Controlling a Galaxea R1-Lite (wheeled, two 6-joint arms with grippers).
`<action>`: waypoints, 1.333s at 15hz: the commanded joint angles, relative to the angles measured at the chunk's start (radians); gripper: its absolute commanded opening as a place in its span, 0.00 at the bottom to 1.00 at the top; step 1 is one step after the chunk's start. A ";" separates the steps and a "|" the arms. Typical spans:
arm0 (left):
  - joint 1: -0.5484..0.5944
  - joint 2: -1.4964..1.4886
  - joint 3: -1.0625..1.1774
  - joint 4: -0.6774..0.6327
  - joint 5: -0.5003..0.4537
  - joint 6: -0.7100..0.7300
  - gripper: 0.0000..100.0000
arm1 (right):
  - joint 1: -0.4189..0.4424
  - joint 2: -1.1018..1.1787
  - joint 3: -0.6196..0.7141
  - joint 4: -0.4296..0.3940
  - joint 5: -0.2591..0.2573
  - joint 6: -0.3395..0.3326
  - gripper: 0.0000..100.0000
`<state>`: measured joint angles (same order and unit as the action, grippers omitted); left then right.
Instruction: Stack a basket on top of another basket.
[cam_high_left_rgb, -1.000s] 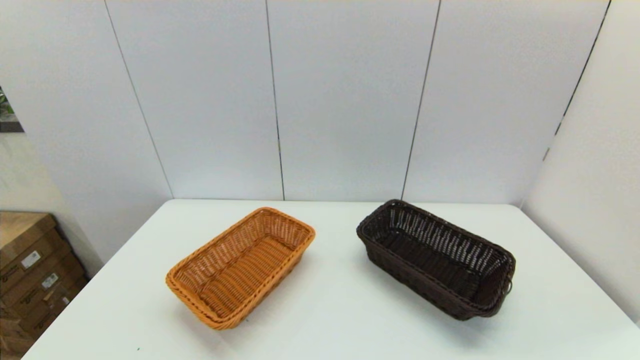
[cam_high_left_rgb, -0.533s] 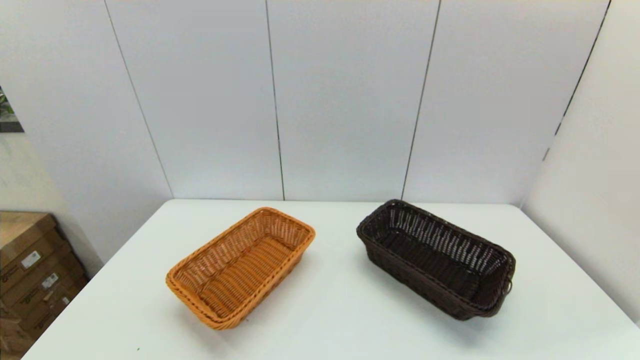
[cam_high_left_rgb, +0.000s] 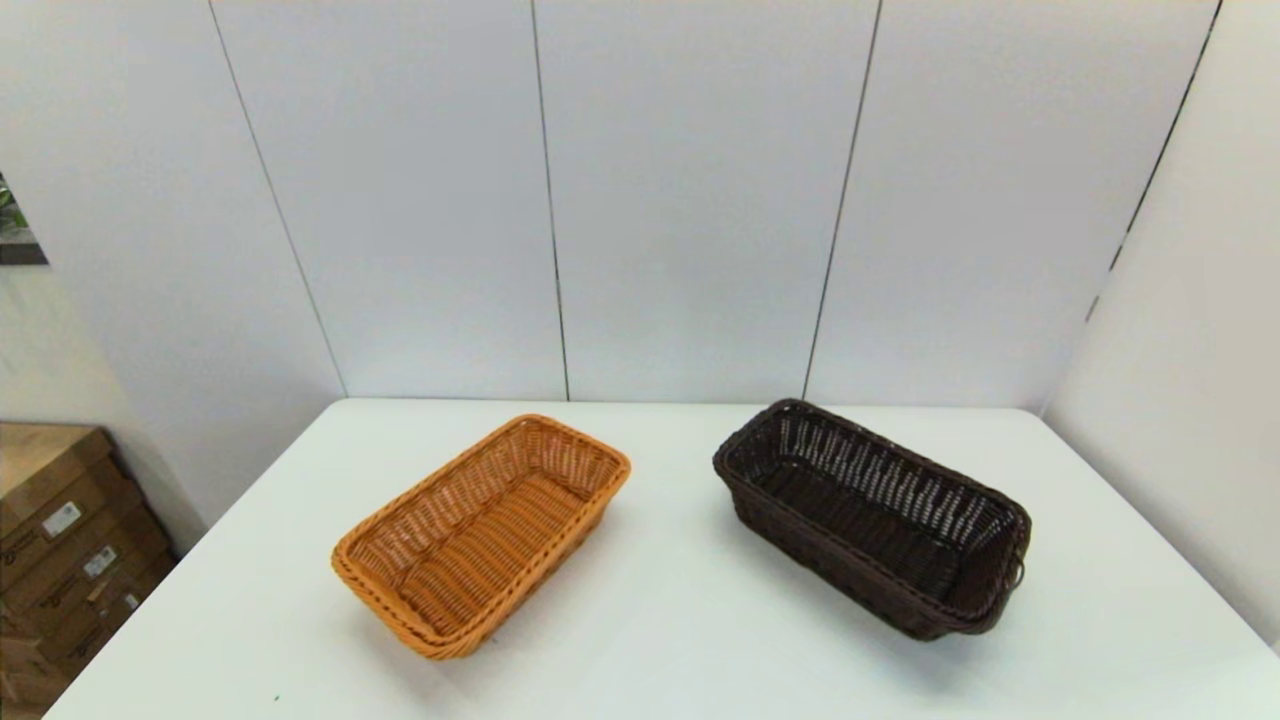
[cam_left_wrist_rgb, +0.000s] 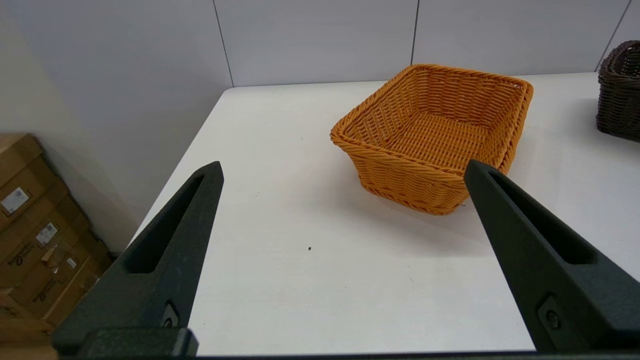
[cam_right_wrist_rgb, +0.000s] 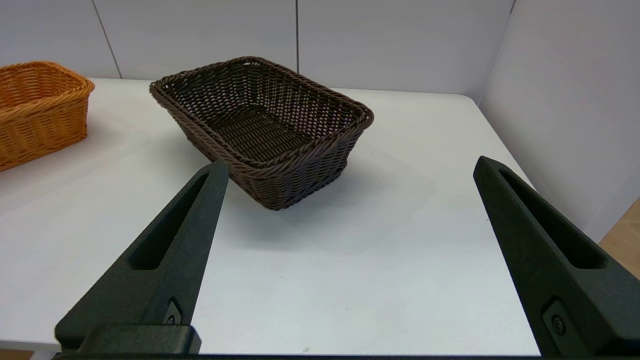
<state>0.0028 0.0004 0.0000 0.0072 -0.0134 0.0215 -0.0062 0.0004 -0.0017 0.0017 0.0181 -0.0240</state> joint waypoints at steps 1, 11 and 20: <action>0.000 -0.002 0.002 -0.001 0.000 0.000 1.00 | 0.000 0.000 0.000 0.000 0.000 0.001 1.00; 0.000 -0.002 0.002 -0.001 0.007 0.009 1.00 | 0.000 0.000 0.000 0.000 0.000 0.001 1.00; 0.000 -0.002 0.000 -0.001 0.013 0.003 1.00 | 0.000 0.000 0.000 0.000 0.000 0.001 1.00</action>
<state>0.0028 0.0004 0.0000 0.0057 0.0000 0.0234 -0.0062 0.0004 -0.0017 0.0017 0.0181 -0.0226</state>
